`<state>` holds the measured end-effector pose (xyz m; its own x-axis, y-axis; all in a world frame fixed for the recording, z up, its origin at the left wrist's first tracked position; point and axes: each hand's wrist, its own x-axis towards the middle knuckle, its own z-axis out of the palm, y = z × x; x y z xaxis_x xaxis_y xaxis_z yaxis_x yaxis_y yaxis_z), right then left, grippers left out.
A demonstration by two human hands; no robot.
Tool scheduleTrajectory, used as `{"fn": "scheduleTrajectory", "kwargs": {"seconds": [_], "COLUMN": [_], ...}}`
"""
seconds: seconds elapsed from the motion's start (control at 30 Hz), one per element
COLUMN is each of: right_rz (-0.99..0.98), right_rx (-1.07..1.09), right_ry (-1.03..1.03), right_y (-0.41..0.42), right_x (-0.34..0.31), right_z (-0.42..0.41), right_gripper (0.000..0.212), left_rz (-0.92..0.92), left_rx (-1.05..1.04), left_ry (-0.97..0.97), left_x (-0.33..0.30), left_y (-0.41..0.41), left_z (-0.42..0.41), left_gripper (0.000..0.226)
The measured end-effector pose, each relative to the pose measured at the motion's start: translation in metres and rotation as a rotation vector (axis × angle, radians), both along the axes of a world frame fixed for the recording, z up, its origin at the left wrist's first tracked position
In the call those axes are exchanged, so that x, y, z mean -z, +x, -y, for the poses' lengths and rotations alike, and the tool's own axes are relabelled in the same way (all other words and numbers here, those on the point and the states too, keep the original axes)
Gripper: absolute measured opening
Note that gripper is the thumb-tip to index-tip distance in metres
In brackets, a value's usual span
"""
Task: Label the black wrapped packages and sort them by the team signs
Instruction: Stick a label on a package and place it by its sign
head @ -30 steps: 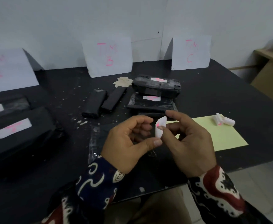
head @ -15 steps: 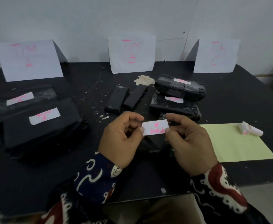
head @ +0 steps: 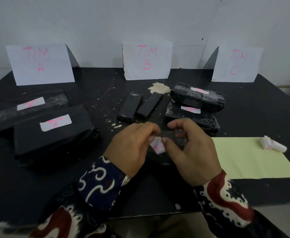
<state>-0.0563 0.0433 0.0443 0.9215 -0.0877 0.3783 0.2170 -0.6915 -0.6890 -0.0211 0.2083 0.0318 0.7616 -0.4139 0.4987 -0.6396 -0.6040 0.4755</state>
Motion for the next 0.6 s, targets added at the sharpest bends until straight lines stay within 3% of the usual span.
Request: {"fn": "scheduleTrajectory", "kwargs": {"seconds": [0.1,0.23,0.37,0.6], "right_rz": [-0.014,0.033,-0.094,-0.066], "right_rx": [-0.091,-0.047,-0.054,-0.003], "right_ry": [0.011,0.105,0.195,0.102], "right_y": [0.002,0.004,0.011,0.009], "right_x": [-0.003,0.002,0.012,0.017], "right_z": [0.002,0.002,-0.001,0.001], "right_gripper": [0.035,0.029,0.025,0.021], "left_rz": [-0.001,-0.126,-0.305,-0.207], "left_rx": [0.006,-0.135,-0.159,-0.320], "left_ry": [-0.002,-0.287,-0.440,-0.421], "left_x": [-0.006,-0.009,-0.004,0.007], "left_y": [-0.001,-0.003,-0.004,0.004], "left_z": [0.003,0.007,0.018,0.003], "left_gripper": [0.027,0.052,0.044,0.026]}}
